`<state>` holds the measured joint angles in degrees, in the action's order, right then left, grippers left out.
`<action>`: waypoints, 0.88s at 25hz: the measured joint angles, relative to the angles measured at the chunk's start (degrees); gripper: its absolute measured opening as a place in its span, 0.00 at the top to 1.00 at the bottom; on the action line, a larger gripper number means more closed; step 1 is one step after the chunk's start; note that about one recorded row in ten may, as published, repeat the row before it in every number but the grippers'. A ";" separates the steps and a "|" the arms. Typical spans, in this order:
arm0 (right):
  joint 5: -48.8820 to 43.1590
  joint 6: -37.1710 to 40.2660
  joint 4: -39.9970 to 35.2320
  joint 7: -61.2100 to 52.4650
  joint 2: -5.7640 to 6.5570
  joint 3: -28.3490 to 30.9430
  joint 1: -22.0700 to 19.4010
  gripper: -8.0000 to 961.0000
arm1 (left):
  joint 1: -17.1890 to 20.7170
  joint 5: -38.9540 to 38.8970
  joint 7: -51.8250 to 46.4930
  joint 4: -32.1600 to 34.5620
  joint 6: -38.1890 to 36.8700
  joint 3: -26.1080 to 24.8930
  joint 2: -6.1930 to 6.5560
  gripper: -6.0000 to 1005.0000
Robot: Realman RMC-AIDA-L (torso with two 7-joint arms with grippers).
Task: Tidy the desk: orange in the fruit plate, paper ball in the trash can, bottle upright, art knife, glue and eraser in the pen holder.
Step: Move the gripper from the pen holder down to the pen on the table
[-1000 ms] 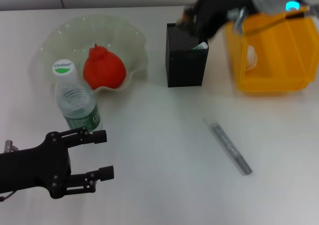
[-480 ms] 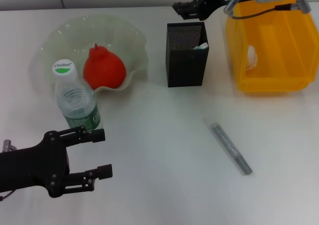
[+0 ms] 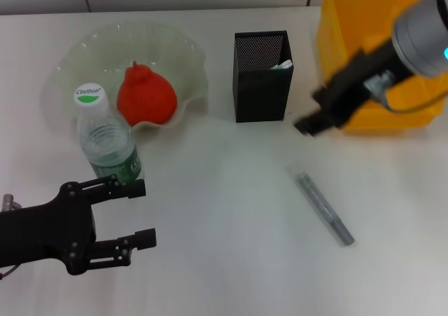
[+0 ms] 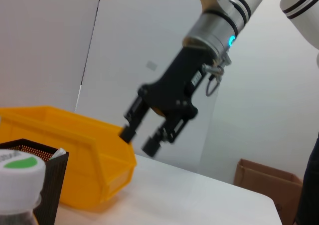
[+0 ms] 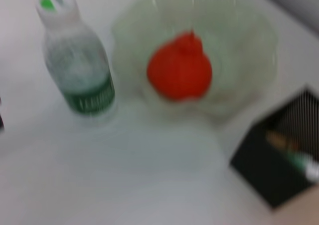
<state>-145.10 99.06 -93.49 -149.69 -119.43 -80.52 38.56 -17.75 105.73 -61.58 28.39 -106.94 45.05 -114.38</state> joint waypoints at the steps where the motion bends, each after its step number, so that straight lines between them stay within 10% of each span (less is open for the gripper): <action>1: -1.05 0.61 0.83 -0.64 -0.05 -0.51 -0.18 0.43 | -0.08 0.00 -0.07 0.00 0.02 0.07 0.00 0.22; 22: -2.58 -15.26 24.83 -2.91 -0.34 -11.32 0.92 0.47 | -1.33 0.88 -1.88 0.53 -0.89 1.02 -0.14 0.22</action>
<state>-147.67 83.80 -68.66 -152.60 -119.77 -91.84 39.48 -19.07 106.61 -63.46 28.92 -107.84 46.06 -114.52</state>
